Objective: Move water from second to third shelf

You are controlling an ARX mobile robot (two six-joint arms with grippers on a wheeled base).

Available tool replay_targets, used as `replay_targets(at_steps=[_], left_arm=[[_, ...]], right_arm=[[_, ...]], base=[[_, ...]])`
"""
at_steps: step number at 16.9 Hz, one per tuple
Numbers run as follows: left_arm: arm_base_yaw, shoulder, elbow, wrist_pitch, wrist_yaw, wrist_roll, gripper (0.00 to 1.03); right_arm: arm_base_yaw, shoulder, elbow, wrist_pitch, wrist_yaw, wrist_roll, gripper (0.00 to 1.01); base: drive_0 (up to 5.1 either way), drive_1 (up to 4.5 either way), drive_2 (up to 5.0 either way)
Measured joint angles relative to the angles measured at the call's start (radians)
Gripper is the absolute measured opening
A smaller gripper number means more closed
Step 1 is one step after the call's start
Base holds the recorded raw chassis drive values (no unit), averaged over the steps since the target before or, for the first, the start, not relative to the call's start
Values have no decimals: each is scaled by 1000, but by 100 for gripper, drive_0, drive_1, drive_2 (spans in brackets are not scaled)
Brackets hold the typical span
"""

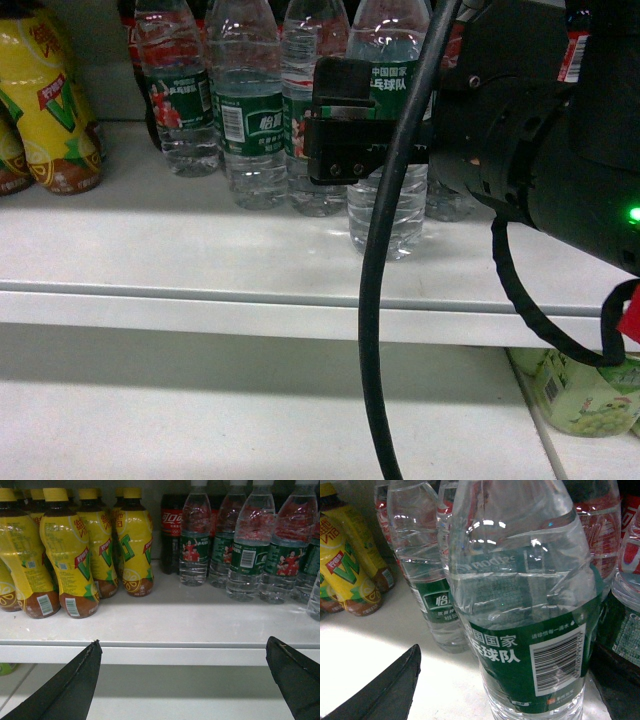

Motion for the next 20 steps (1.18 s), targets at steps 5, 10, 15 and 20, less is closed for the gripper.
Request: replay_targets(at_steps=[5,10,15,20], left_arm=[[0,0,0,0,0,0,98],[0,0,0,0,0,0,98],[0,0,0,0,0,0,98],[0,0,0,0,0,0,98]], right_arm=[[-27,53,68,-31,32,-55,98],[-30,74,105,-47,79,-96,98],[-17,114,180,-96,146,-134,98],[-18,122,191,-106,160,-138,98]], base=[[0,0,0],[0,0,0],[0,0,0],[0,0,0]])
